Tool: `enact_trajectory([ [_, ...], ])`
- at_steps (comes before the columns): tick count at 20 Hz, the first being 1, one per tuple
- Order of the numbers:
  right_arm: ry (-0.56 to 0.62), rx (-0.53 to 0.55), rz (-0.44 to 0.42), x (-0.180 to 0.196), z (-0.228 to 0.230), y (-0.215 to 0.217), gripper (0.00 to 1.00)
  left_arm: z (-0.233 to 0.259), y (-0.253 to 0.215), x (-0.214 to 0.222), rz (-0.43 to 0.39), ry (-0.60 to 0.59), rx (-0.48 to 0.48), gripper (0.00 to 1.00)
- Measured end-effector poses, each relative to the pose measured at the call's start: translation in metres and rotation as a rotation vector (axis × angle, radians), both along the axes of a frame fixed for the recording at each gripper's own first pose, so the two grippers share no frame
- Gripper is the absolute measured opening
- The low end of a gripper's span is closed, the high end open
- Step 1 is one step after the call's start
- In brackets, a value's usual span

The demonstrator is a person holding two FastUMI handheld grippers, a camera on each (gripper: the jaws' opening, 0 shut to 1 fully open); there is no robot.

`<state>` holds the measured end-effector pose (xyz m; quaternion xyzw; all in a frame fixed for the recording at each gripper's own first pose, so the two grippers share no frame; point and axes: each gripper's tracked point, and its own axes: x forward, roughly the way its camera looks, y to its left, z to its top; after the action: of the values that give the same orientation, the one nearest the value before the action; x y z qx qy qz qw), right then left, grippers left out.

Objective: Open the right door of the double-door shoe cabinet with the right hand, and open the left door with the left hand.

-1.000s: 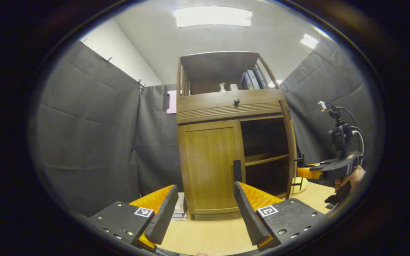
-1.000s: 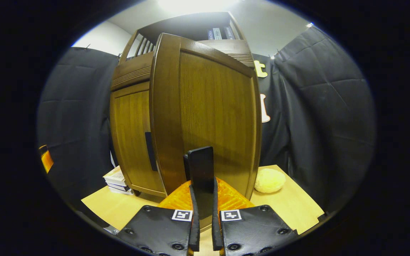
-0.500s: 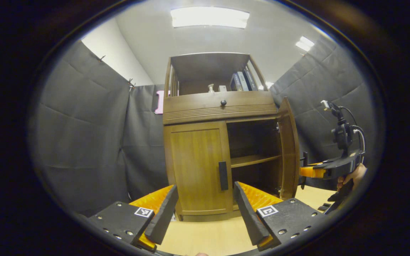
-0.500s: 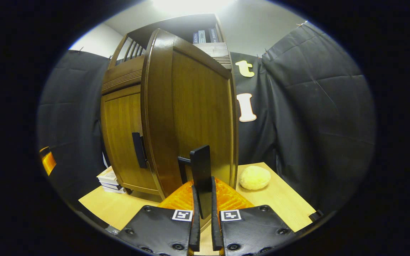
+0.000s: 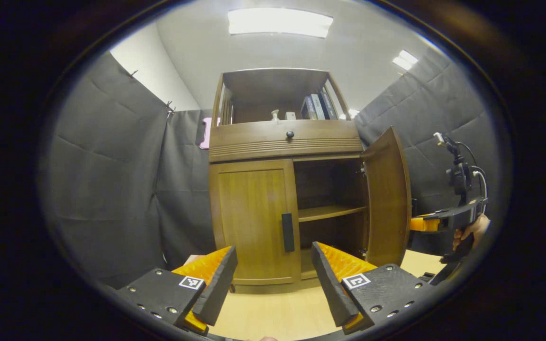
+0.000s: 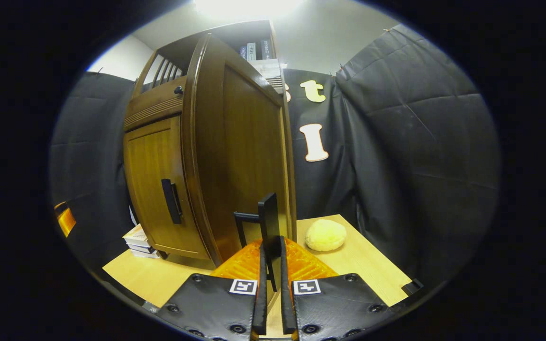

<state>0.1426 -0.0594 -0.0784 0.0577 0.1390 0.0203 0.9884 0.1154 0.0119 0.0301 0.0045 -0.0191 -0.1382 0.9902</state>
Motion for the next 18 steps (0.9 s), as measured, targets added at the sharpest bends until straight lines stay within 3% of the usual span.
enact_trajectory([
  [5,-0.015,-0.025,-0.054,0.001,0.002,-0.034,0.17,-0.003,-0.004,0.000,-0.017,0.000,0.000,0.90],
  [7,-0.024,-0.028,-0.079,0.003,0.003,-0.049,0.07,-0.002,-0.002,-0.003,-0.019,0.003,-0.001,0.90],
  [10,-0.033,-0.041,-0.092,-0.005,0.005,-0.055,0.06,0.000,0.001,-0.004,-0.012,0.004,0.006,0.91],
  [14,-0.076,-0.060,-0.175,-0.025,0.022,-0.082,0.06,-0.002,0.000,-0.009,-0.018,0.027,0.009,0.91],
  [18,-0.110,-0.018,-0.201,-0.054,0.038,-0.096,0.06,-0.003,0.000,-0.010,-0.027,0.030,0.005,0.89],
])
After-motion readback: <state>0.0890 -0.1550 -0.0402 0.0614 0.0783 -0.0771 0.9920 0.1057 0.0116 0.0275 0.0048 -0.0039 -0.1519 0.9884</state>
